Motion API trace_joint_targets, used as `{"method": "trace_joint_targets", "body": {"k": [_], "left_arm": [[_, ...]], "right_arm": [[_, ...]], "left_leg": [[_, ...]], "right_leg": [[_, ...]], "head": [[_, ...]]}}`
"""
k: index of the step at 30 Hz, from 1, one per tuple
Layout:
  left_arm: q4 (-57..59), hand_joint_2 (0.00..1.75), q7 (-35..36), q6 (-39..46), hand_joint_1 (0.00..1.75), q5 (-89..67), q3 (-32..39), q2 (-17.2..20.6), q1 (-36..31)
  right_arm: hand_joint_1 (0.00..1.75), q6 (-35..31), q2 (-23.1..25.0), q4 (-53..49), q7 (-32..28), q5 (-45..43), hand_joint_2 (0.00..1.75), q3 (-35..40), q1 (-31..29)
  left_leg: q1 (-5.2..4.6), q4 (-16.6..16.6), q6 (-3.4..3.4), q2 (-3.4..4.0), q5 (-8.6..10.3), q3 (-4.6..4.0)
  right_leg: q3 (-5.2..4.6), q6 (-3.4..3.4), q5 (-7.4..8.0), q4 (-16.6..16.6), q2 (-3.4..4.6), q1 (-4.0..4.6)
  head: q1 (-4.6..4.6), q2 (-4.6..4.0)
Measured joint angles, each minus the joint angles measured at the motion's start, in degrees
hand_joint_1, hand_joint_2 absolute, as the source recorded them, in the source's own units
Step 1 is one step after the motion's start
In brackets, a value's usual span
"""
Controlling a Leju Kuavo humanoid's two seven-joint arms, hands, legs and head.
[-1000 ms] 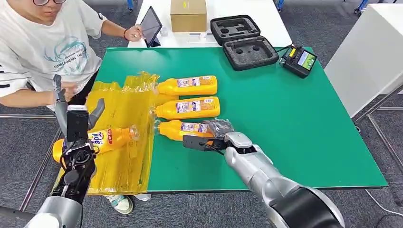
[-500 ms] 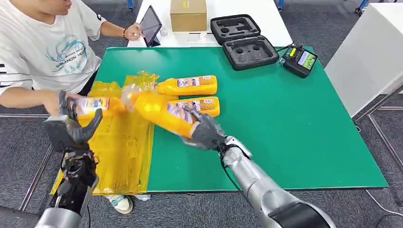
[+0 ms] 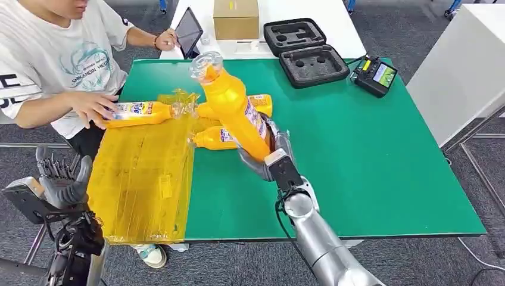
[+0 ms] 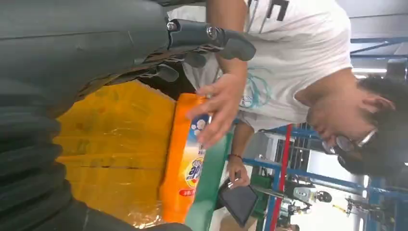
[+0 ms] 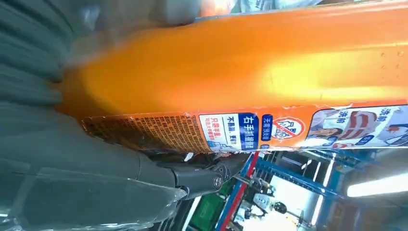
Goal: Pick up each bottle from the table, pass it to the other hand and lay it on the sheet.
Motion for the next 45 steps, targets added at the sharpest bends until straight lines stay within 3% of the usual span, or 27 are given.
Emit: {"method": "trace_joint_targets", "body": {"k": [3,10,16,27,34,43,44,45], "left_arm": [[-0.48,1.75,3.46,-6.03,0.0,2.99,-0.89,-0.24,0.74],[-0.98,1.75,15.17,-24.64,0.0,7.43,-11.9,-0.74,1.9],[-0.98,1.75,17.44,-28.78,0.0,8.02,-21.28,-1.44,2.09],[-0.11,1.75,16.13,-29.02,0.0,3.98,-33.15,-1.22,0.23],[1.14,1.75,14.88,-26.49,0.0,4.28,-34.16,-0.37,-0.33],[0.83,1.75,14.97,-23.5,0.0,5.88,-33.4,0.28,1.21],[0.76,1.75,14.97,-23.41,0.96,5.9,-33.38,0.31,1.41],[0.66,1.75,14.99,-23.25,1.4,5.9,-33.35,0.33,1.58]], "right_arm": [[1.75,0.08,-0.33,-0.33,0.0,-1.24,1.75,0.59,0.42],[1.75,4.33,-0.2,2.63,0.02,-3.36,1.75,1.47,1.2],[1.75,5.79,1.09,6.44,0.02,-2.43,1.75,3.93,1.45],[1.75,7.59,5.2,16.95,-0.02,0.37,1.75,9.64,-0.5],[1.75,8.46,7.58,23.76,4.87,5.55,1.75,13.61,-3.31],[1.75,7.67,8.5,27.3,11.19,4.59,1.75,21.42,-5.77],[1.75,7.56,8.52,27.56,11.23,4.5,1.75,21.88,-5.89],[1.75,7.15,8.55,27.74,11.28,4.46,1.75,22.27,-5.96]], "left_leg": [[0.0,0.01,0.0,-0.01,0.0,0.0],[-0.01,0.0,0.01,-0.09,0.0,-0.08],[-0.05,0.01,0.01,-0.07,-0.01,-0.07],[0.01,-0.01,-0.01,-0.04,-0.01,-0.08],[0.0,0.01,0.0,0.01,0.0,-0.06],[0.0,0.01,-0.01,0.05,-0.01,-0.07],[0.0,0.0,-0.01,0.05,-0.01,-0.07],[0.0,0.0,-0.01,0.05,-0.01,-0.07]], "right_leg": [[-0.02,0.0,0.0,0.0,-0.02,0.0],[-0.03,0.01,0.0,0.0,-0.04,-0.01],[-0.05,0.01,0.01,-0.01,-0.03,-0.01],[-0.07,-0.01,0.0,0.0,-0.02,0.02],[-0.1,0.0,0.0,0.0,0.02,0.02],[-0.15,-0.01,0.0,0.0,0.05,0.01],[-0.15,-0.01,0.0,0.0,0.05,0.02],[-0.15,-0.01,0.0,0.0,0.05,0.01]], "head": [[-0.02,0.0],[0.0,0.0],[0.0,0.0],[0.0,0.0],[0.0,0.0],[0.0,0.0],[0.0,0.0],[-0.02,0.0]]}}
